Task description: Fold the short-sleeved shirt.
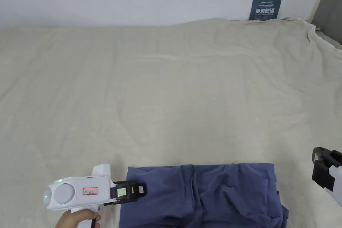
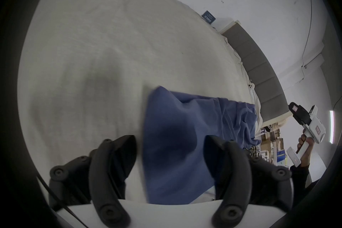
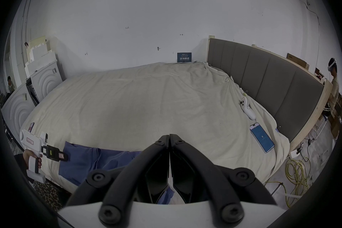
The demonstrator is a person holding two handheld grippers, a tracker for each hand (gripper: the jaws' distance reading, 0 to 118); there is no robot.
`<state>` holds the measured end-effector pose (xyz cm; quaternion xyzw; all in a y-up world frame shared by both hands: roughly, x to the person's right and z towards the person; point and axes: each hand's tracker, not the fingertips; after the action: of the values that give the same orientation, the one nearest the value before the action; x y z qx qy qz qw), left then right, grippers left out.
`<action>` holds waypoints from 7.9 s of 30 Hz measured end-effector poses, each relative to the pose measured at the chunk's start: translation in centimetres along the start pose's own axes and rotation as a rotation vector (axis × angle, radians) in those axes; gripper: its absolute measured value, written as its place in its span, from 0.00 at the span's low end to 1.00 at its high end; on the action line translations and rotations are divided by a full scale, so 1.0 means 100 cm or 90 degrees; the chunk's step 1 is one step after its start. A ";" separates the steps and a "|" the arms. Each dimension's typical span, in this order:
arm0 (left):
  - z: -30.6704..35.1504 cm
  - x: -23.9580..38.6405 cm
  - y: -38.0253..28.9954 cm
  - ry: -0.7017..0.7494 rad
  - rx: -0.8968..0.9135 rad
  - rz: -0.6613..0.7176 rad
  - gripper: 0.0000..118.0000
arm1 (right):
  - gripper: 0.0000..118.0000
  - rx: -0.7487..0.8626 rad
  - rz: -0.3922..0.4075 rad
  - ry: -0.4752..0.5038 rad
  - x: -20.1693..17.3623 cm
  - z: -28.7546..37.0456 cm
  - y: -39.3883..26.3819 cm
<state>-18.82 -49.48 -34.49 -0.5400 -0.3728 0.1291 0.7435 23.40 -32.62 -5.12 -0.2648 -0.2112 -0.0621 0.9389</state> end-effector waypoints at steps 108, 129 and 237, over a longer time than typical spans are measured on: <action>-0.134 0.224 -0.068 0.130 0.023 -0.251 0.00 | 0.00 0.068 -0.035 0.000 0.038 0.025 0.011; 0.029 0.217 -0.013 0.087 0.277 -0.217 0.00 | 0.00 0.129 -0.004 0.033 -0.001 0.035 0.037; 0.047 0.045 0.052 0.102 0.034 -0.091 0.14 | 0.00 0.138 0.061 0.162 -0.131 -0.035 -0.006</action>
<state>-17.89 -41.52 -36.65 -0.5001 -0.3466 0.0421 0.7924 12.66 -34.92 -13.14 -0.1621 -0.0833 -0.0270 0.9829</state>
